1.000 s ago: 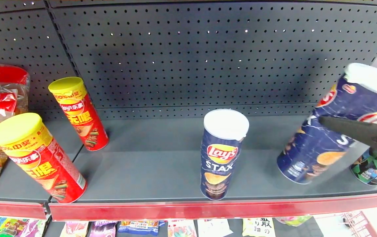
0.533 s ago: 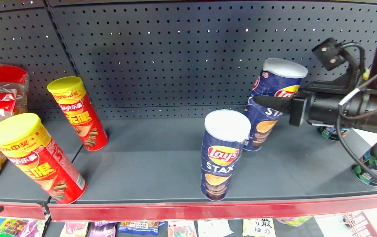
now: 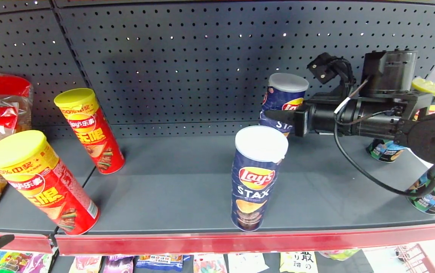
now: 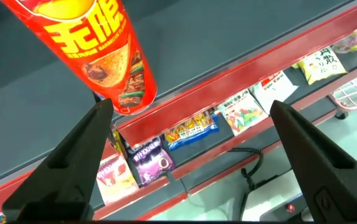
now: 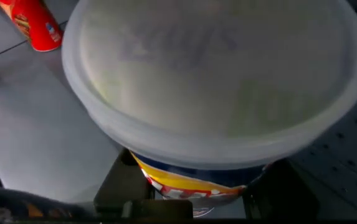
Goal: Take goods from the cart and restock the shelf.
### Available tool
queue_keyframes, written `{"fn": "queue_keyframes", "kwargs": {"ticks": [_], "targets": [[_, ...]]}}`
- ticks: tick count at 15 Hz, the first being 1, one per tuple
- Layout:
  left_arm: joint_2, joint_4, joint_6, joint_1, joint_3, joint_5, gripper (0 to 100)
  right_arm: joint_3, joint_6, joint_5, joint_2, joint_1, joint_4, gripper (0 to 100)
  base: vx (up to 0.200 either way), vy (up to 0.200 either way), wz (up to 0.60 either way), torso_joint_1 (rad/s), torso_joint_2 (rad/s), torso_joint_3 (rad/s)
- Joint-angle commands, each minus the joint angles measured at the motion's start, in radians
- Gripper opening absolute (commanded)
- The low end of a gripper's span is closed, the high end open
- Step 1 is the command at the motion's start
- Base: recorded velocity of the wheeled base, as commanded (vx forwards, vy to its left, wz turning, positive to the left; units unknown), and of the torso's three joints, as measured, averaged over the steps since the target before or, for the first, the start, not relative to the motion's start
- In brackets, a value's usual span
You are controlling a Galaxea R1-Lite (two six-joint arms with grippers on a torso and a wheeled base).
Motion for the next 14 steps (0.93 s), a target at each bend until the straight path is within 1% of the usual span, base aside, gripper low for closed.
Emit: {"fn": "queue_keyframes", "kwargs": {"ticks": [1,2,10,14], "targets": [[0.016,-0.001,0.0,0.0,-0.002,0.0,100,-0.026,-0.004,0.0,0.039,0.012,0.002,0,0.0,0.0,0.0,0.0,0.0,0.0],[0.022,-0.001,0.0,0.0,-0.008,0.0,100,-0.043,-0.004,-0.004,0.05,0.033,0.002,0,0.0,0.0,0.0,0.0,0.0,0.0],[0.025,-0.001,-0.001,0.0,-0.008,0.0,100,-0.061,-0.004,-0.01,0.089,0.041,0.002,0,0.0,0.0,0.0,0.0,0.0,0.0],[0.025,-0.001,0.0,0.0,-0.009,0.0,100,-0.052,-0.003,-0.024,0.087,0.066,0.002,0,0.0,0.0,0.0,0.0,0.0,0.0]]}}
